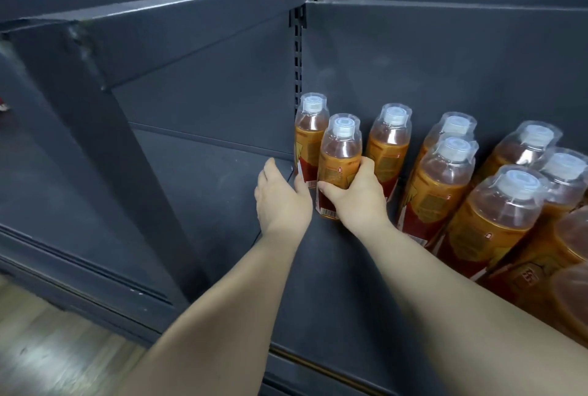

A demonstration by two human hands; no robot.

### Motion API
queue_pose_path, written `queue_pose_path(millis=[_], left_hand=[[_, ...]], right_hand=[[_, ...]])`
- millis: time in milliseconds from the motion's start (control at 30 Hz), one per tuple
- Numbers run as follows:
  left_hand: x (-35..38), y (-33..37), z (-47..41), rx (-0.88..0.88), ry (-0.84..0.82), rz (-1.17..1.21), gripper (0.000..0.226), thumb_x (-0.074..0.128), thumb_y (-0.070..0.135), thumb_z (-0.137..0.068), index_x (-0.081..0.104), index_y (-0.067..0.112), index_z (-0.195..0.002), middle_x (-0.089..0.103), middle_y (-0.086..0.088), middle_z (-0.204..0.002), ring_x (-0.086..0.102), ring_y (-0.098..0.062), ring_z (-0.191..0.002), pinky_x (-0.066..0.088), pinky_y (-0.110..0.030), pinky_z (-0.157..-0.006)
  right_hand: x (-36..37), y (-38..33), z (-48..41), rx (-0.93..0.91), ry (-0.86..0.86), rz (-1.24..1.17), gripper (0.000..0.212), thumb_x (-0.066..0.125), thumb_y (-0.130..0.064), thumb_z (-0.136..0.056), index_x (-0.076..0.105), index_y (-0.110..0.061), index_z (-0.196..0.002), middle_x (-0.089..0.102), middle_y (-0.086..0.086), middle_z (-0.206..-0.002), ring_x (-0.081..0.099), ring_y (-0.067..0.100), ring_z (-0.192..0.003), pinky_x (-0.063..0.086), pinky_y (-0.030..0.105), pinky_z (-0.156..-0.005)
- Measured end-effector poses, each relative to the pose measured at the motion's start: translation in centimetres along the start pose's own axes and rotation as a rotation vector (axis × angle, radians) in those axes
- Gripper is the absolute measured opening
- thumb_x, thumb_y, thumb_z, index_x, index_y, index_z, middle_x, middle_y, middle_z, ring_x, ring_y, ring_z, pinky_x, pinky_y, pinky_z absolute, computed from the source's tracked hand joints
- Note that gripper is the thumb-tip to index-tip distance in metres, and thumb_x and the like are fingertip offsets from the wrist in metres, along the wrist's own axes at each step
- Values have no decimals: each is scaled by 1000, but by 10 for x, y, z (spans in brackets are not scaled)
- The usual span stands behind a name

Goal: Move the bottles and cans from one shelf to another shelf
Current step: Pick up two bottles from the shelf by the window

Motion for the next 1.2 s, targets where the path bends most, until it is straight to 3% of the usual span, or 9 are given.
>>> queue_pose_path(millis=[233,467,700,900,1100,1200], left_hand=[[31,16,-29,35,-61,69,79,62,36,-96,16,18,-157,31,-6,-159,34,-28,-144,36,-46,-115],[65,8,-52,-4,-196,163,105,76,37,-85,2,26,-158,29,-6,-160,34,-29,-144,36,-52,-114],[73,0,-66,-6,-200,208,94,75,25,-85,12,27,-155,47,-3,-145,50,-27,-131,44,-51,-108],[67,5,-68,27,-157,170,92,77,20,-84,18,28,-154,42,-5,-145,46,-28,-132,42,-51,-109],[59,7,-60,20,-121,167,76,77,20,-85,30,23,-145,38,-8,-138,50,-26,-120,38,-30,-92],[54,6,-59,25,-83,136,76,81,24,-81,34,20,-141,46,-6,-137,51,-27,-124,43,-37,-102]], right_hand=[[-26,16,22,2,26,17,73,80,-41,-81,36,-26,-137,54,-7,-127,56,19,-119,49,34,-97],[-35,23,25,29,53,48,75,80,-41,-80,35,-23,-136,54,-3,-130,56,18,-117,44,27,-88],[-31,26,22,45,34,29,77,80,-41,-81,31,-25,-139,48,-7,-132,50,12,-115,42,26,-89],[-27,26,22,56,36,-8,80,80,-40,-80,29,-26,-140,48,-7,-131,50,13,-115,46,28,-92],[-28,25,21,66,29,-17,80,80,-40,-80,27,-26,-139,52,-8,-122,54,13,-107,48,29,-87],[-28,26,22,63,29,-13,79,80,-40,-81,27,-27,-138,51,-9,-121,54,14,-108,47,29,-88]])
Point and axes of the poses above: each hand's wrist, its own z-axis away from the middle knuckle, its own x-axis out of the palm, y = z × x, the point moved 8 cm from there along -z, towards the middle knuckle
